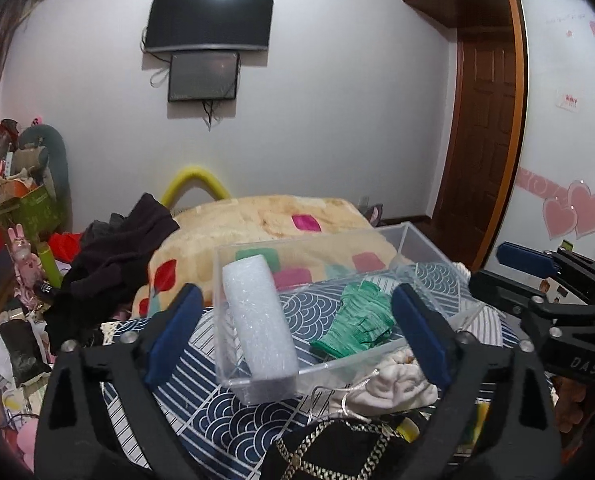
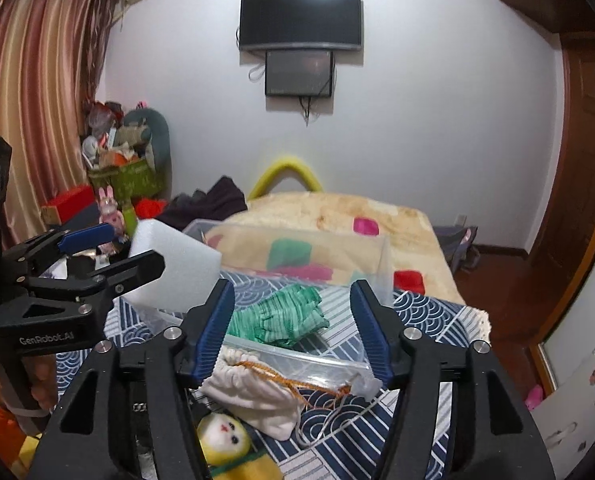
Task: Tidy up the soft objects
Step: 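Carry the foam block with the left tool into the clear box while the right tool drops the glove in, then grasp the black chain knit bag with the left tool while the right tool grasps the yellow sponge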
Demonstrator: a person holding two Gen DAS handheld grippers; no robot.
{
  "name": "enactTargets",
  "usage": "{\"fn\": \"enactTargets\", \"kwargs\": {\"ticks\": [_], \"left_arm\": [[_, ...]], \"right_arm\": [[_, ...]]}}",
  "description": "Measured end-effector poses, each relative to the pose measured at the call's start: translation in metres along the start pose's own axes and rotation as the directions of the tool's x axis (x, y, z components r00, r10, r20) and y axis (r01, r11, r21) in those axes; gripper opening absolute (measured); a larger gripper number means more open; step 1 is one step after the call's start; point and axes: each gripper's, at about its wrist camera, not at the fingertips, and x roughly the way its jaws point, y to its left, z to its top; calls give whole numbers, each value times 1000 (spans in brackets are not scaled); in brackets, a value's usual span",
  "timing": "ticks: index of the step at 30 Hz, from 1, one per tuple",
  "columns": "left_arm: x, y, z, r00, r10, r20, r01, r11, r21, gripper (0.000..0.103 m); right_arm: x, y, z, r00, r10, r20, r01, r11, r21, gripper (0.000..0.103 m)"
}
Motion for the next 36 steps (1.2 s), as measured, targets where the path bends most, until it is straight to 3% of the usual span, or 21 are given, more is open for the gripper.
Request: {"fn": "enactTargets", "kwargs": {"ticks": [10,24,32,36], "left_arm": [[-28,4,-27,1000,-9,-12,9,1000,-14,99],[-26,-11,-92,991,-34,-132,36,999,11,99],[-10,-13,-103,973,-117,-199,113,993,-28,64],[-8,-13,-104,966,-152,-210,149,988,-33,40]], "right_arm": [[-30,7,-23,999,-8,51,8,1000,-1,68],[-5,13,-80,990,70,-119,-62,996,71,68],[-5,19,-106,983,97,-155,-86,993,77,68],[-6,20,-107,982,115,-147,-104,991,79,49]]}}
